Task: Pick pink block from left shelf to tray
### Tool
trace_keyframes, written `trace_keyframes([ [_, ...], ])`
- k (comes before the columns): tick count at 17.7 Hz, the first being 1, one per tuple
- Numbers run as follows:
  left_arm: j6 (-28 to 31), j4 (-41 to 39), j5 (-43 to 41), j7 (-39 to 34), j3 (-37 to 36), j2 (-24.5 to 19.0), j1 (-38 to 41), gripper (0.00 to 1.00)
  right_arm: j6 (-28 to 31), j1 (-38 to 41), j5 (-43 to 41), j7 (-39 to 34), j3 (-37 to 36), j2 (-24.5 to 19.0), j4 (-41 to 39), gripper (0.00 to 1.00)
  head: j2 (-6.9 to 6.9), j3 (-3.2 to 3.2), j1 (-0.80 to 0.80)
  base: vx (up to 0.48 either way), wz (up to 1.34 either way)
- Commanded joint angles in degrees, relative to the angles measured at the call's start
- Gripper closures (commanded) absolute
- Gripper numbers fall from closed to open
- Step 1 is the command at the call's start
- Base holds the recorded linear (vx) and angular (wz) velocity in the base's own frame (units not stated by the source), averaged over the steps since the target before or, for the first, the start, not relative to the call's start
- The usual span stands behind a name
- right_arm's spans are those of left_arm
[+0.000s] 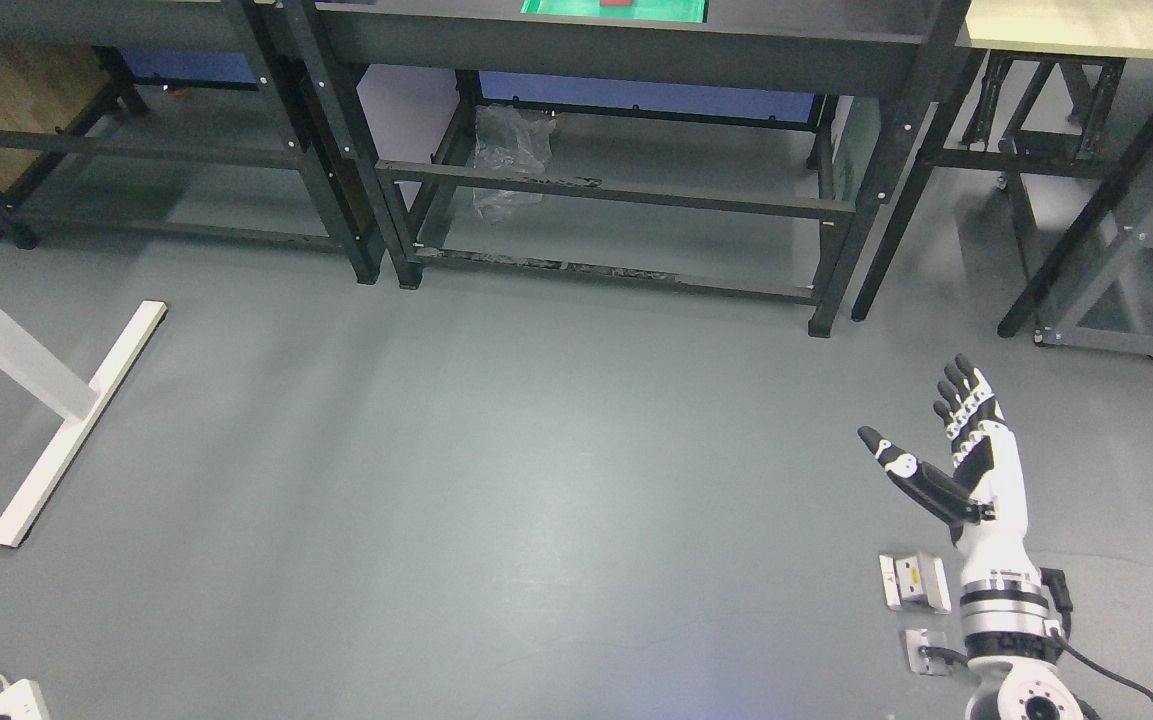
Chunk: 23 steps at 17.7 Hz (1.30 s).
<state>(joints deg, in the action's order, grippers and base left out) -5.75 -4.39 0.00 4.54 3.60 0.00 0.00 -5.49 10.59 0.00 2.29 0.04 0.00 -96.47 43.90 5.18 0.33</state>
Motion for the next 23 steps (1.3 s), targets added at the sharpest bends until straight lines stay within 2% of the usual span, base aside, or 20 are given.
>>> trace_keyframes([
  [1,0.04,0.0,-0.09,0.03,0.0,-1.0,0.53,0.0,-0.04,0.13,-1.76,0.17,0.13,1.0,-1.26,0.0,0.0,0.0,0.0,0.0,0.0],
  [10,-0.05,0.0,-0.09,0.03,0.0,-1.0,0.53,0.0,-0.04,0.13,-0.98,0.17,0.48,1.0,-0.82,0.0,0.0,0.0,0.0,0.0,0.0],
  [12,0.04,0.0,-0.09,0.03,0.0,-1.0,0.53,0.0,-0.04,-0.22,7.85,0.69,-0.04,1.0,-0.82,0.0,0.0,0.0,0.0,0.0,0.0],
  [14,-0.05,0.0,-0.09,0.03,0.0,-1.0,0.53,0.0,0.13,-0.74,25.92,2.71,-1.09,2.8,-0.91,0.09,0.0,0.0,0.0,0.0,0.0],
  [16,-0.05,0.0,-0.09,0.03,0.0,-1.0,0.53,0.0,0.57,-1.36,45.08,7.1,-2.06,5.17,-1.52,0.1,0.0,0.0,0.0,0.0,0.0],
  [17,-0.05,0.0,-0.09,0.03,0.0,-1.0,0.53,0.0,0.57,-1.28,51.26,7.29,-2.06,6.49,-1.87,0.1,0.0,0.0,0.0,0.0,0.0],
  [18,-0.05,0.0,-0.09,0.03,0.0,-1.0,0.53,0.0,0.4,-1.1,52.28,7.38,-2.06,6.68,-1.88,0.08,0.0,0.0,0.0,0.0,0.0],
  [19,-0.05,0.0,-0.09,0.03,0.0,-1.0,0.53,0.0,-0.47,-0.75,51.07,8.16,-2.06,6.16,-2.22,0.01,0.0,0.0,0.0,0.0,0.0],
  [21,-0.05,0.0,-0.09,0.03,0.0,-1.0,0.53,0.0,-3.02,-0.75,48.88,8.69,-2.15,5.8,-2.32,0.0,0.0,0.0,0.0,0.0,0.0],
  [23,-0.05,0.0,-0.09,0.03,0.0,-1.0,0.53,0.0,-3.03,-0.66,48.16,8.87,-2.15,5.54,-2.32,0.0,0.0,0.0,0.0,0.0,0.0],
])
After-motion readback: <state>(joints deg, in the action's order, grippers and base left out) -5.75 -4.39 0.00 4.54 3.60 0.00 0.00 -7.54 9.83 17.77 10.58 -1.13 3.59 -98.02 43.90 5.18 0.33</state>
